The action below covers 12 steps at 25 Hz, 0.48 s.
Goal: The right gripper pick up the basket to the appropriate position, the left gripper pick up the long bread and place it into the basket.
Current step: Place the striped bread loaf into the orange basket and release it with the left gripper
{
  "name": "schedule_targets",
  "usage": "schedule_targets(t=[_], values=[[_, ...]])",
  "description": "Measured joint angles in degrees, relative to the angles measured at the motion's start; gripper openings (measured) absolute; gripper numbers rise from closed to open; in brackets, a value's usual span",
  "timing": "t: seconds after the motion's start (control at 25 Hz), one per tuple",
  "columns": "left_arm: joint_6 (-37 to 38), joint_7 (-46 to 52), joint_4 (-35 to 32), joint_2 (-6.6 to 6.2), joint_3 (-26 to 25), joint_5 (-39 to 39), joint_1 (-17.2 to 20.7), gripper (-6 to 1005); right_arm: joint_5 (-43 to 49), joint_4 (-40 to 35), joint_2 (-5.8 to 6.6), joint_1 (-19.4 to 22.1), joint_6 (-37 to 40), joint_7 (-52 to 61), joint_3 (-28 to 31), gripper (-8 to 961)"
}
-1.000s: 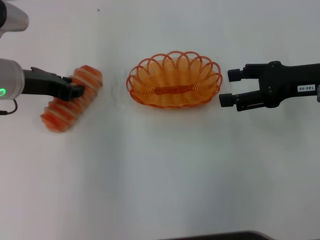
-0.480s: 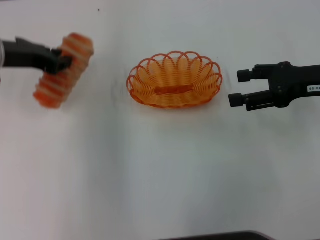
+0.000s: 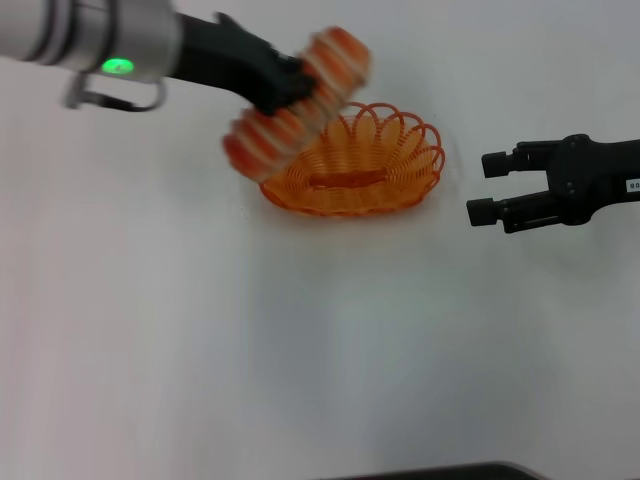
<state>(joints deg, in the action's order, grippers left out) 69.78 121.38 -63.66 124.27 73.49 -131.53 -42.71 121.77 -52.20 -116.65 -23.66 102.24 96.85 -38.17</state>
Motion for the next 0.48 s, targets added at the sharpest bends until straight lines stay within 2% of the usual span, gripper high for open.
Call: schedule_targets(t=[0.08,0.12,0.24,0.32,0.48], values=[[-1.2,0.0,1.7,0.04,1.3,0.0,-1.0,200,0.0,0.0,-0.05,-0.1,0.1,0.0,0.0,931],[-4.4,0.2,5.2,0.15,4.9,0.0,-3.0,195,0.0,0.0,-0.10,-0.1,0.1,0.0,0.0,931],[-5.7,1.8,7.2,0.13,7.8,-0.1,-4.6,181,0.0,0.0,-0.23,-0.1,0.2,0.0,-0.1,931],[-5.9,3.2,7.7,0.07,9.1,-0.4,-5.0,127,0.1,0.0,-0.36,0.0,0.2,0.0,0.0,931],[-6.0,3.3,6.9,-0.01,10.0,-0.5,-4.2,223,0.0,0.0,-0.44,-0.1,0.1,0.0,0.0,931]])
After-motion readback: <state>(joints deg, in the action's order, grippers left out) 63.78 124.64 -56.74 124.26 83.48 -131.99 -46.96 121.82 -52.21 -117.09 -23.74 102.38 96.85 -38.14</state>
